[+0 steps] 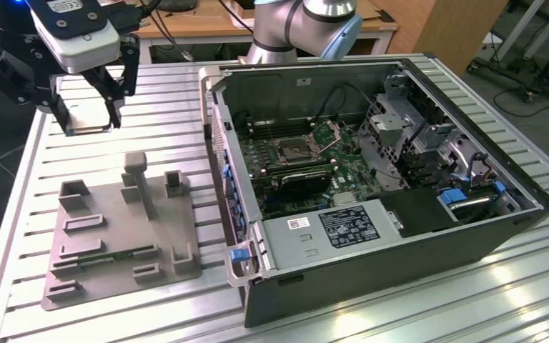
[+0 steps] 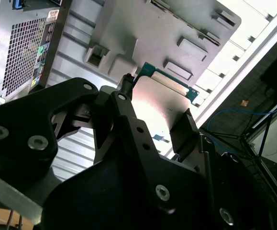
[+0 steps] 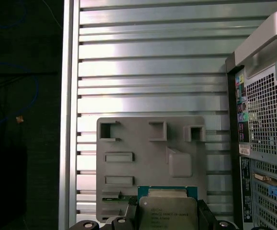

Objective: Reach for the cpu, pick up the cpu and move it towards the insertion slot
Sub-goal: 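Pick up the cpu and move it towards the insertion slot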

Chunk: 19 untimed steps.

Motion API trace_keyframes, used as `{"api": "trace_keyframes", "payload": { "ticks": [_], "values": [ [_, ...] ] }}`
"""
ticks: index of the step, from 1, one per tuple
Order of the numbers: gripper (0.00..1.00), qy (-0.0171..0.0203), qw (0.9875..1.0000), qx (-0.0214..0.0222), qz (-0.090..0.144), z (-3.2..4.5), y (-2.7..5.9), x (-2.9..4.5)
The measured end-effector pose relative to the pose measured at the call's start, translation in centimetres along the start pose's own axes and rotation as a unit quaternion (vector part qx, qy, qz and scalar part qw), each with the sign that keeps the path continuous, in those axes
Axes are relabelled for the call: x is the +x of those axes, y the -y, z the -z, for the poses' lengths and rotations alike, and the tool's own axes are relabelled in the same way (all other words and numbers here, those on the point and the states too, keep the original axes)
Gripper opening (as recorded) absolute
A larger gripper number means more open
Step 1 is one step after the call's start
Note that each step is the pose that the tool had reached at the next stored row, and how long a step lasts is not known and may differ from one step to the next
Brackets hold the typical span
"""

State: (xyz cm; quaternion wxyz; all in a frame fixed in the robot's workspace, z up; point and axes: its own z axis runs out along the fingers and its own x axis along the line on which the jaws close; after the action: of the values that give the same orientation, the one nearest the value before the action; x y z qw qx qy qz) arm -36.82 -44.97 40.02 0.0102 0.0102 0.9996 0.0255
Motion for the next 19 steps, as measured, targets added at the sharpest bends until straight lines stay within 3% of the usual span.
{"api": "trace_keyframes", "payload": {
  "ticks": [19],
  "values": [
    [0.55, 0.0, 1.0, 0.0, 0.0, 0.01, 0.0, 0.23]
  ]
}}
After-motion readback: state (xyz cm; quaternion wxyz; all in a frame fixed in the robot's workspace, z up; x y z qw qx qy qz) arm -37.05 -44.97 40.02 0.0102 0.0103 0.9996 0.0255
